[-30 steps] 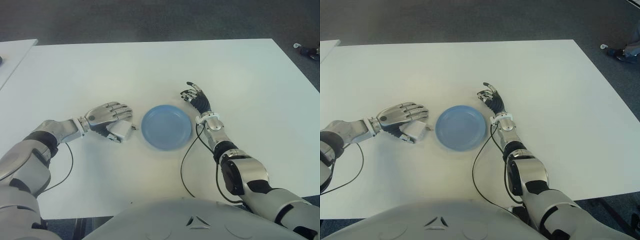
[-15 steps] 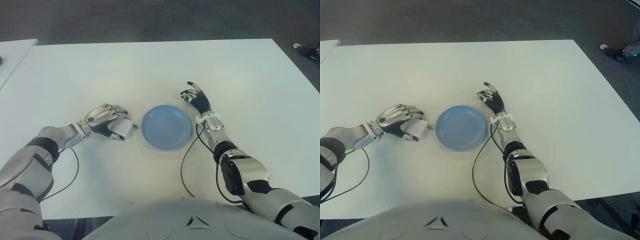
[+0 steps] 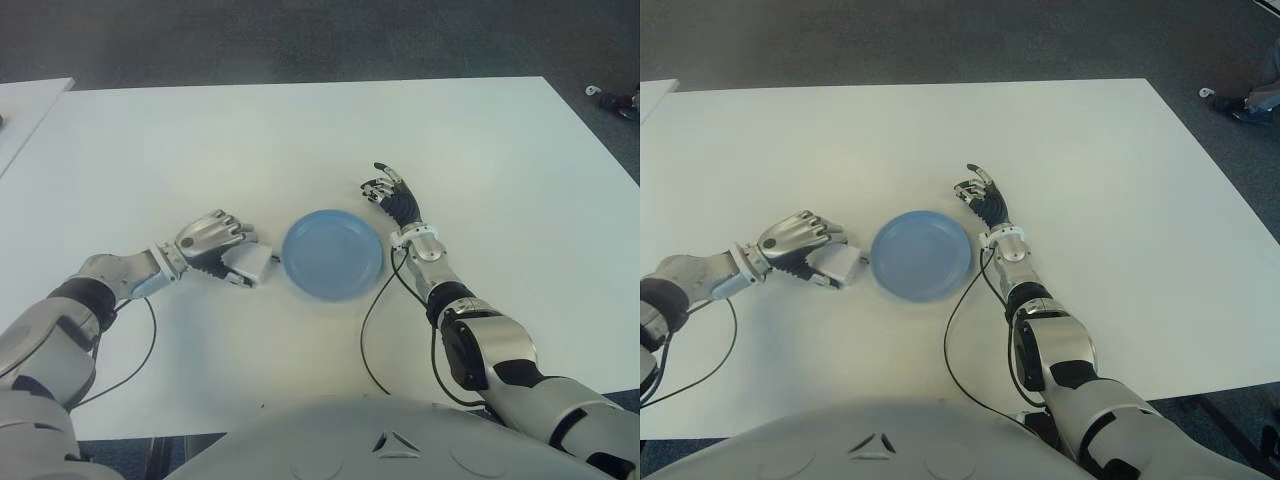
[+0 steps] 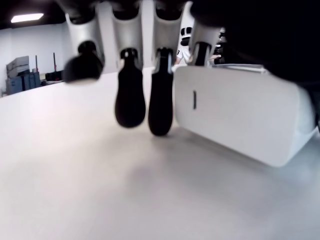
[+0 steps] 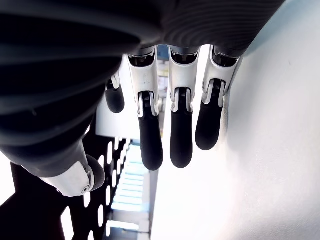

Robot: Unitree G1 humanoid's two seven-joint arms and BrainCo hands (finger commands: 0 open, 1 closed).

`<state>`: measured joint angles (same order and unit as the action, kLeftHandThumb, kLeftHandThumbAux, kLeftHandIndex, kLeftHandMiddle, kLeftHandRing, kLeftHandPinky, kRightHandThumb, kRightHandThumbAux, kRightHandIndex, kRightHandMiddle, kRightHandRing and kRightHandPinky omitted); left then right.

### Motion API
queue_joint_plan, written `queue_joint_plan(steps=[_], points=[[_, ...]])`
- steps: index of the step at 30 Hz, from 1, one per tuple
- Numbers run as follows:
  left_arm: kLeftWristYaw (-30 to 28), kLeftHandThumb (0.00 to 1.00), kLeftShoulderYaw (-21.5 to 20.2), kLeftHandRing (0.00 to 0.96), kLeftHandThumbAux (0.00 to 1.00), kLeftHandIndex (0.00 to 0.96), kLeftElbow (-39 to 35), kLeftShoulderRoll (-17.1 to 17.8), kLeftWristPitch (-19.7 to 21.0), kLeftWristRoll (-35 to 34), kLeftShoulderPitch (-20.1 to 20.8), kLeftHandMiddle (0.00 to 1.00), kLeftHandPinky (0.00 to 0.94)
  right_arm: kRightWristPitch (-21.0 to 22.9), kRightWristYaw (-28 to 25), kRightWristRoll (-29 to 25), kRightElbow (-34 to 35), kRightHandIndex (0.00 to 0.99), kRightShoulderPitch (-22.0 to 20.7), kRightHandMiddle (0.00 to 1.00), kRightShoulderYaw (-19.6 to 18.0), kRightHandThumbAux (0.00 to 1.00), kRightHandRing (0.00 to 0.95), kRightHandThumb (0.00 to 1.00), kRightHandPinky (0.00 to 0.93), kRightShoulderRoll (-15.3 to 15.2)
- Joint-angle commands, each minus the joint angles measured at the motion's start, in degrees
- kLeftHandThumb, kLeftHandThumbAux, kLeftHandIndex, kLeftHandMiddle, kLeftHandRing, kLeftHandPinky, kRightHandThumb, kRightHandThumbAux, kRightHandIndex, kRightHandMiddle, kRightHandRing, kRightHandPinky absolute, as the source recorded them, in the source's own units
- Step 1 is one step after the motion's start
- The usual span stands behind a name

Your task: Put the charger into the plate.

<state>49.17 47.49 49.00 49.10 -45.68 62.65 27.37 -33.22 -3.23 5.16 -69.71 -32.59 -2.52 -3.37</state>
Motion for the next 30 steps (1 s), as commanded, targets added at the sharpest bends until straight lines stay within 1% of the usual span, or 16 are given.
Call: queue_joint_plan(steps=[1, 8, 12, 30], points=[[-2.42, 0.357, 0.39, 0.886, 0.694, 0.8, -1.5, 1.6, -0.91, 2.09, -1.92, 0.885, 0.908, 4.53, 0.44, 0.72, -3.14, 0.113, 3.56, 0.439, 0.5, 0.663, 0.415, 0.0, 0.315, 0.11], [-3.65, 0.306, -0.3, 0.889, 0.675, 0.796, -3.18, 2.37, -1.11, 2.2, -2.46, 0.886, 0.908, 4.65, 0.47, 0.45, -3.14, 0.109, 3.56, 0.441, 0.49, 0.645, 0.414, 0.0, 0.292, 0.17], [-4.11, 0.279, -0.87, 0.892, 0.663, 0.794, -4.25, 2.82, -1.26, 2.39, -2.86, 0.887, 0.909, 4.71, 0.42, 0.29, -3.11, 0.103, 3.58, 0.444, 0.37, 0.64, 0.415, 0.0, 0.306, 0.24], [-5.25, 0.255, -2.97, 0.898, 0.677, 0.789, -6.75, 3.44, -1.58, 2.52, -3.9, 0.889, 0.915, 4.77, 0.73, 0.64, -3.16, 0.095, 3.61, 0.44, 0.66, 0.632, 0.41, 0.0, 0.3, 0.12]])
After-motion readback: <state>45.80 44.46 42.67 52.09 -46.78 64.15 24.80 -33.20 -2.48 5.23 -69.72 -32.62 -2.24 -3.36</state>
